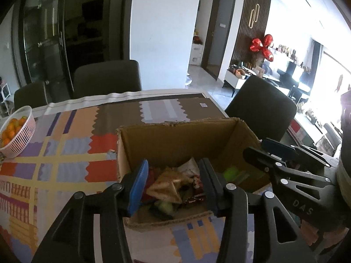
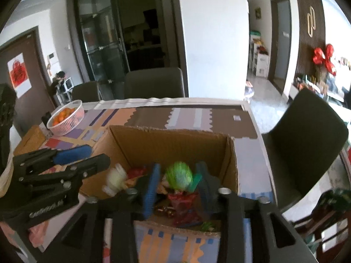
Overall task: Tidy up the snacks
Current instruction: 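Carry the white candy and lollipop over the box and open both tools, then withdraw both open tools toward the Costa bar and green candy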
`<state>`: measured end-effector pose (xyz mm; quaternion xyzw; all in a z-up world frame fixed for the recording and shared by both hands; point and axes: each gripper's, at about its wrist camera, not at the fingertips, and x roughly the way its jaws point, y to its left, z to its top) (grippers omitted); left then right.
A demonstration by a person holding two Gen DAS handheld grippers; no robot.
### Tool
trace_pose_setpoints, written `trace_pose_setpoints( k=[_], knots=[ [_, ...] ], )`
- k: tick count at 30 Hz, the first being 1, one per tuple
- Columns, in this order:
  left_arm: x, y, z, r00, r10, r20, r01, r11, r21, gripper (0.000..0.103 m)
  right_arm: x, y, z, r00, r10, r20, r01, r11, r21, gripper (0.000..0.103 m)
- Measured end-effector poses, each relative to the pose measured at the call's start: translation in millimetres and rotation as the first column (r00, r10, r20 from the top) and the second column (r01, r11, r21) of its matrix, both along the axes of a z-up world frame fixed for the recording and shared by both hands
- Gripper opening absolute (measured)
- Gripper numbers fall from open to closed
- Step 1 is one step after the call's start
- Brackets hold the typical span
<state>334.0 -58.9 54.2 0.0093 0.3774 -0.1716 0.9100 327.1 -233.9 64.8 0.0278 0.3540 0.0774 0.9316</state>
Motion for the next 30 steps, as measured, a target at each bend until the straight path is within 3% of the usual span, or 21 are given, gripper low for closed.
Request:
trace_pose_setpoints(
  k=[5, 17, 23, 30],
  knots=[
    [-20, 5, 6, 0.999, 0.013, 0.045, -0.014, 1.0, 0.02, 0.055, -15, 0, -1, 1.0, -0.013, 0.013, 0.013, 1.0, -0.002, 0.044],
    [-76, 24, 22, 0.989, 0.051, 0.136, -0.061, 0.995, 0.075, 0.056, -69, 7, 10, 0.995, -0.043, 0.095, 0.046, 0.999, -0.029, 0.044],
    [-96, 33, 11, 0.99, 0.057, 0.126, -0.069, 0.993, 0.092, 0.061, -91, 10, 9, 0.99, -0.09, 0.111, 0.094, 0.995, -0.031, 0.045],
    [-113, 42, -20, 0.995, 0.08, 0.065, -0.086, 0.991, 0.104, 0.064, -101, 13, -17, 0.995, -0.092, 0.046, 0.093, 0.996, -0.014, 0.045]
  ],
)
